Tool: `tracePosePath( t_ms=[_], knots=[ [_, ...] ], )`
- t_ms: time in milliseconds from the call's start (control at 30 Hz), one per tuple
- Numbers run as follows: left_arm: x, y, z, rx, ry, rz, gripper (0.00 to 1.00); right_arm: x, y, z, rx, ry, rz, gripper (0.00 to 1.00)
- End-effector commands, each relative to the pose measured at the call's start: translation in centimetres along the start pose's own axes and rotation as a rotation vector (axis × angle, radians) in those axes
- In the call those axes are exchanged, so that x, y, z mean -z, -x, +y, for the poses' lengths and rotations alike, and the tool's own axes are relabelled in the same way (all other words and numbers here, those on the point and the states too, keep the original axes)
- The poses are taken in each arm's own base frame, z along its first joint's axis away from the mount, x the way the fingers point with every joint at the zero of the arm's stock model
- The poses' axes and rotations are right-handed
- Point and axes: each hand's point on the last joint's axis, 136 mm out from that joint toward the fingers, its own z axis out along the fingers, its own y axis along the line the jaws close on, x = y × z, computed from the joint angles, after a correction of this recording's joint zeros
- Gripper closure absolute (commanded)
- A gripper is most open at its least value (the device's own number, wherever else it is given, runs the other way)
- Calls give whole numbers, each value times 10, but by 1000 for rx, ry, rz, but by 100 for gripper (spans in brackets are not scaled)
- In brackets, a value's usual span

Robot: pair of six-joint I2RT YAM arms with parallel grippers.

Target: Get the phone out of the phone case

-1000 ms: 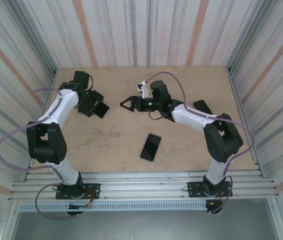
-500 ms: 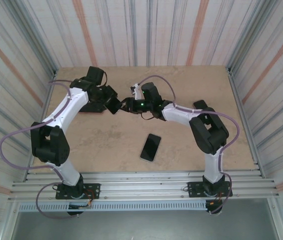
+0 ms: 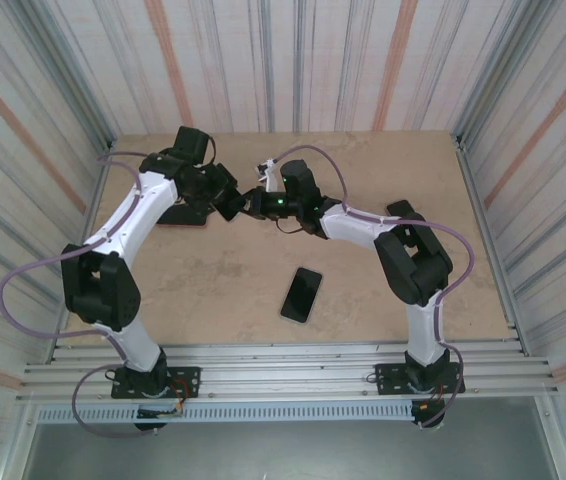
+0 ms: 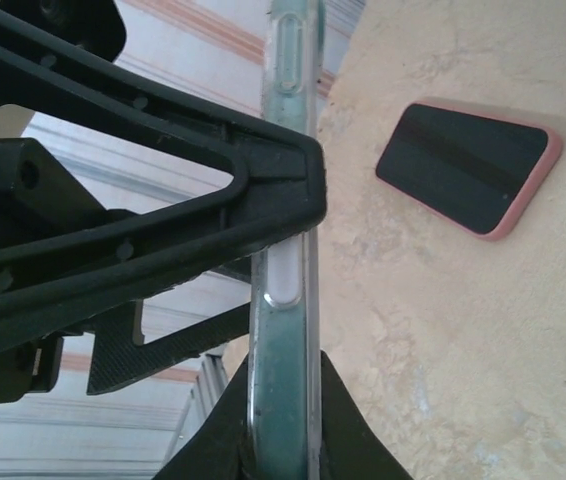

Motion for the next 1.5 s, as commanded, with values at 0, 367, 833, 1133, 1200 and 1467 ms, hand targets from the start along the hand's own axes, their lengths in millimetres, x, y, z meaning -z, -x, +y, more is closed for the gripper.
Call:
tracePosePath(
  t_ms=[0, 367, 833, 1133, 1200, 1467],
  knots=[
    [16, 6, -27, -64, -85, -25, 32, 0, 16, 10, -43, 54, -32, 100],
    [29, 28, -44, -170, -211, -81, 1, 44, 44, 30, -59, 89, -172, 100],
    [42, 50, -120, -220, -748, -18, 24, 102, 69, 63, -207, 289, -390, 100],
    [46, 35, -141, -226, -878, 90, 43, 120, 79, 80, -239, 360, -456, 100],
    [51, 31, -146, -227, -906, 106, 47, 121, 80, 79, -254, 367, -465, 100],
    [49, 14, -149, -255, -936, 188, 67, 125, 88, 96, -246, 416, -476, 100]
  ],
)
